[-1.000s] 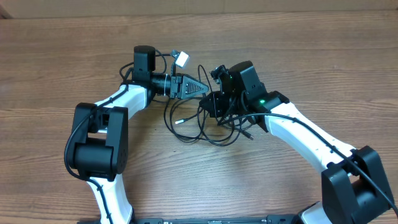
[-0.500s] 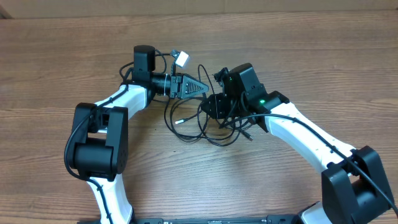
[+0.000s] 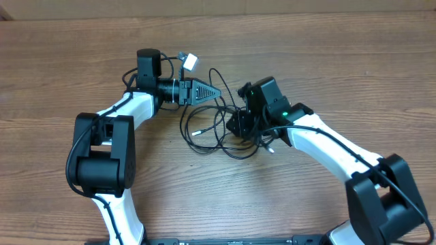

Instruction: Untangle cables

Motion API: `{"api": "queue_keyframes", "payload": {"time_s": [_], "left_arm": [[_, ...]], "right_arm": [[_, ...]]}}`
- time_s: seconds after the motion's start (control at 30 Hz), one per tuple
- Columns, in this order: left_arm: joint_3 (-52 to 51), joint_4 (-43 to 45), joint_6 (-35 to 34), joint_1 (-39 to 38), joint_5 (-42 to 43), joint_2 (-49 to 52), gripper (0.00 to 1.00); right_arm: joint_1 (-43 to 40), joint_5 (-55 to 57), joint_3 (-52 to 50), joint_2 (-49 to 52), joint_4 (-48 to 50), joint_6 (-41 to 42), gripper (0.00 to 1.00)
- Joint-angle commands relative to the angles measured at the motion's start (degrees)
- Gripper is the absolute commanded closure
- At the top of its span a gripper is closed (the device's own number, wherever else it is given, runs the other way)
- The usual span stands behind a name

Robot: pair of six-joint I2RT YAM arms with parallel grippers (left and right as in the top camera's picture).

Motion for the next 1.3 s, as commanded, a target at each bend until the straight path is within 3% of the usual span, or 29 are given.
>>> {"api": "queue_keyframes", "payload": {"time_s": [0.0,0.17,0.27,0.37,0.47,0.63,0.67,0.87,1.03,1.13,1.27], "left_arm": [[0.44,0.04,-0.55,0.35,0.44,0.31,0.96],[0.44,0.04,-0.55,0.37,0.48,0.31,0.96],[0.44,0.11,-1.49,0.37,1.42,0.31,0.96],[0.46,1.36,-5.73,0.37,1.6,0.28,0.96],[0.52,7.76,-14.4,0.37,1.55,0.22,0.96],[0.52,29.88,-37.7,0.37,0.42,-1.4,0.96],[0.52,39.1,-46.18,0.37,-0.26,-2.25,0.96],[2.1,81.44,-75.73,0.94,-8.46,-5.84,0.96],[4.28,79.08,-77.4,2.67,-16.04,-9.03,0.96],[4.42,78.93,-81.72,4.02,-20.04,-9.64,0.96],[6.19,78.95,-84.89,5.55,-17.99,-10.32,0.96]], "right_arm": [[0.26,2.97,-1.27,2.51,-0.31,1.62,0.69],[-0.79,5.22,-1.27,2.97,-1.14,6.84,0.83],[-2.12,5.77,-1.27,3.04,-2.47,9.77,0.85],[-2.78,5.75,-1.27,3.37,-3.89,12.68,0.9],[-2.8,5.86,-1.29,3.61,-5.33,14.38,0.93],[-2.8,6.47,-1.29,3.78,-5.66,14.56,0.96],[-2.8,6.64,-1.29,3.78,-5.77,14.58,0.96],[-2.8,6.84,-1.29,3.78,-5.86,14.56,0.96],[-2.8,6.86,-1.29,3.78,-5.86,14.58,0.96],[-2.8,7.34,-1.31,3.78,-5.92,14.75,0.96],[-2.99,10.88,-1.31,3.78,-6.91,18.34,0.96]]}}
